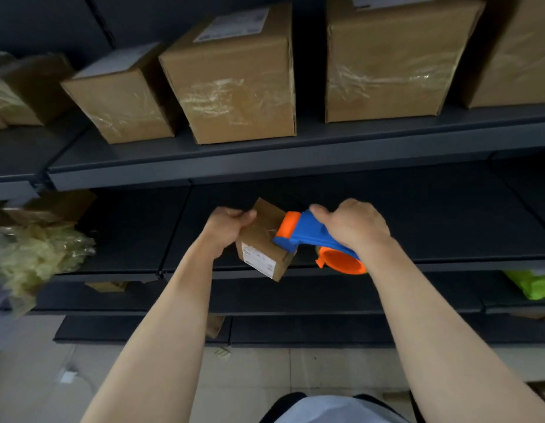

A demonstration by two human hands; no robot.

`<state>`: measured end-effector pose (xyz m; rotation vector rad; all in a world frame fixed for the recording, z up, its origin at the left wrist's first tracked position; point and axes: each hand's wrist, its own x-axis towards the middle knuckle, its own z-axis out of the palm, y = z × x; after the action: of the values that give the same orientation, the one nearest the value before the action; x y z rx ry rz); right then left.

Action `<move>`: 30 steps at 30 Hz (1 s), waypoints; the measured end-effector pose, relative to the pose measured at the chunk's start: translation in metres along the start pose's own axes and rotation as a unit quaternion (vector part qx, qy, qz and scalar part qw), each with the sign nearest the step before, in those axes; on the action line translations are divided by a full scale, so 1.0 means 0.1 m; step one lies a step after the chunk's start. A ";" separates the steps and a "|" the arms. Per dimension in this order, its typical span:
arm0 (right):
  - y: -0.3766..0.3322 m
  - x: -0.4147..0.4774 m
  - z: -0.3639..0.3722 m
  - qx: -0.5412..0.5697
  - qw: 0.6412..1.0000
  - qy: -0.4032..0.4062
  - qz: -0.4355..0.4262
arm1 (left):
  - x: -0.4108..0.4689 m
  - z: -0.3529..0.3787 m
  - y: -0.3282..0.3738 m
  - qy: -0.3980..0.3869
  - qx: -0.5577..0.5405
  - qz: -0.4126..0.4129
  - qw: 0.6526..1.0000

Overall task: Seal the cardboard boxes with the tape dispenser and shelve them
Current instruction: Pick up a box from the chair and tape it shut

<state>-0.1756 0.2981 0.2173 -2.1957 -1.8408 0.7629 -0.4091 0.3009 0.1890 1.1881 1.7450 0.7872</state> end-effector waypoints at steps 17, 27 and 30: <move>0.35 -0.10 -0.14 -0.014 0.997 -0.062 0.049 | 0.43 0.17 0.03 0.073 0.251 -0.025 0.965; 0.15 -0.10 0.57 0.040 0.994 -0.060 0.085 | 0.22 0.30 0.08 0.182 0.413 0.155 0.879; 0.15 -0.11 0.66 0.065 0.994 -0.028 0.085 | 0.17 0.32 0.07 0.136 0.384 0.138 0.903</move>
<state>-0.1964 0.2715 0.1574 -2.2890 -1.5917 0.9583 -0.3807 0.3205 0.1756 1.9560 2.2461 0.4231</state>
